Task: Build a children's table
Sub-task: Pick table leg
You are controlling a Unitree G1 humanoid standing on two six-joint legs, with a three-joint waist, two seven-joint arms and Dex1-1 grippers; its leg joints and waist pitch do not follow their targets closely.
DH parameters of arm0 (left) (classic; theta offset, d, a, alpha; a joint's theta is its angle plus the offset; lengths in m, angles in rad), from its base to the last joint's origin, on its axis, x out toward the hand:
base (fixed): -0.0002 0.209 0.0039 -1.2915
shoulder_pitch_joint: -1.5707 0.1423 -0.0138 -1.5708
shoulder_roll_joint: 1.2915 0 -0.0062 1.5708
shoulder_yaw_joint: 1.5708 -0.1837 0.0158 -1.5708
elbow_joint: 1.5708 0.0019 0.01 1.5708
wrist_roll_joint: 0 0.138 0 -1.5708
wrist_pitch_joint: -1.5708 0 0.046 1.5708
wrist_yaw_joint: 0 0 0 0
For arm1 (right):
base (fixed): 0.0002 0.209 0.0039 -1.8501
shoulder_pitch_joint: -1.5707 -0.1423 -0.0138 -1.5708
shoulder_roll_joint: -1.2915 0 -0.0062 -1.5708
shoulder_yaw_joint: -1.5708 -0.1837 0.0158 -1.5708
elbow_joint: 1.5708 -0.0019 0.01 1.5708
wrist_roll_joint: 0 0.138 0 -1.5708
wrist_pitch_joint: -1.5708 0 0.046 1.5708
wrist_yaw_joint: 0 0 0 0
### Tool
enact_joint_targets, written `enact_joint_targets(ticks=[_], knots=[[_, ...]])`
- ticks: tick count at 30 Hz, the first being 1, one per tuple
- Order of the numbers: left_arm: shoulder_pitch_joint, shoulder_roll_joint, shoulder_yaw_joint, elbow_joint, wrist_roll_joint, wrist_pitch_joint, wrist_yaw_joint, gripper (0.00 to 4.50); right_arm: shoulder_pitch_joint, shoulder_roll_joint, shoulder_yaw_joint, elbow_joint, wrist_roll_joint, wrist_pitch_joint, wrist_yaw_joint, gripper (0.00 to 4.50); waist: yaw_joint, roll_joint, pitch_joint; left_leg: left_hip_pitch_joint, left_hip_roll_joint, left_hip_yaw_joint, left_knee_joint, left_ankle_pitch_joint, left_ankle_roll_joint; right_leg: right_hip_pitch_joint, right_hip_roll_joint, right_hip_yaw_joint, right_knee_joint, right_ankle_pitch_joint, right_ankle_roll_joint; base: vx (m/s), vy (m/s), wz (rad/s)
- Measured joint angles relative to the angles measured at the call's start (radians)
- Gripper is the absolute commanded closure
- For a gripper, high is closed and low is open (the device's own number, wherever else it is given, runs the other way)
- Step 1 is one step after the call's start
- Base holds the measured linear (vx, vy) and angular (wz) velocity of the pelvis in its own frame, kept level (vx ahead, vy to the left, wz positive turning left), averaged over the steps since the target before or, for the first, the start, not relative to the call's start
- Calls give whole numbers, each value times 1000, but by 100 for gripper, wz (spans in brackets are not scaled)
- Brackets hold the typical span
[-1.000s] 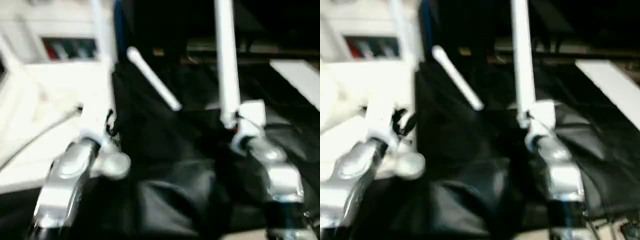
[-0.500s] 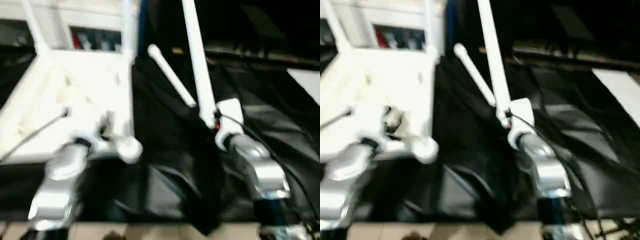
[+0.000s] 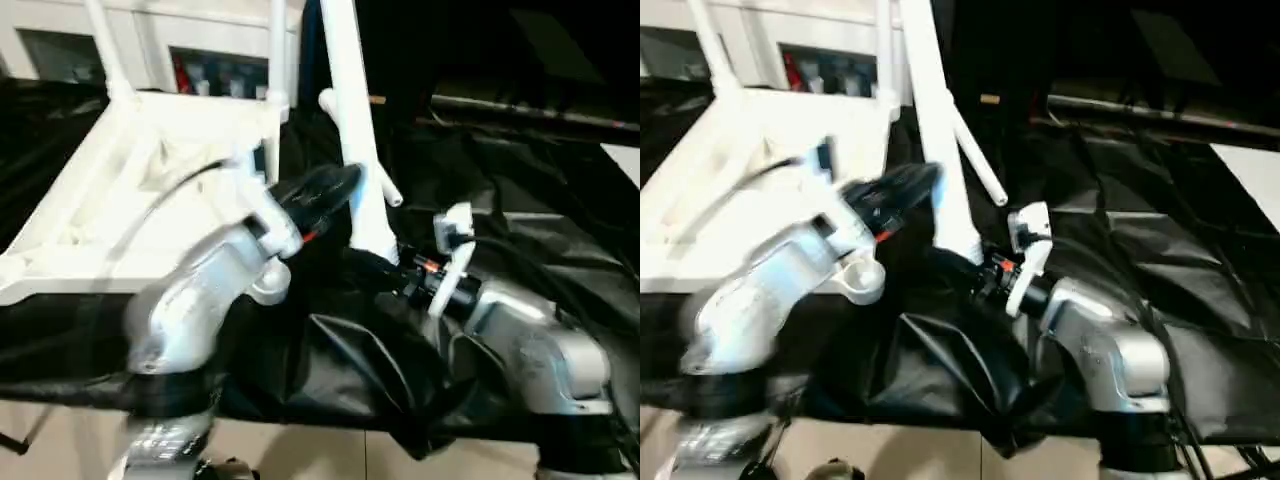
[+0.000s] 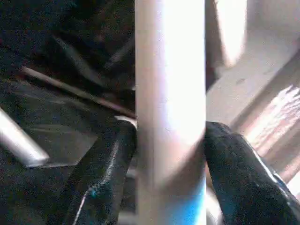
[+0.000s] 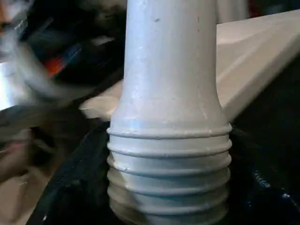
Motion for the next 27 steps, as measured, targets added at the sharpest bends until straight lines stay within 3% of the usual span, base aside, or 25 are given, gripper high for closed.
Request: enact_joint_targets(ticks=[5, 10, 27], knots=[[-35, 1, 26, 89, -54, 35, -12, 109, 34, -52, 35, -25, 29, 37, 60, 176, 0, 0, 0, 0, -3, 5, 0, -2, 4, -1, -4, 2, 0, -1, 2, 0, 0, 0], [-66, 18, 35, 113, -62, 54, -12, 106, 36, -58, 41, -31, 29, 37, 55, 176, 1, 0, 0, 2, -2, 5, 0, -1, 3, 0, -4, 2, 1, -1, 3, 0, 0, 0], [-111, 81, 45, 120, -72, 56, -27, 252, 23, -80, 65, -10, 10, 2, 60, 176, 6, 0, 0, 2, -3, 7, 0, 0, 4, 1, -6, 2, 1, 0, 4, 0, 0, 0]])
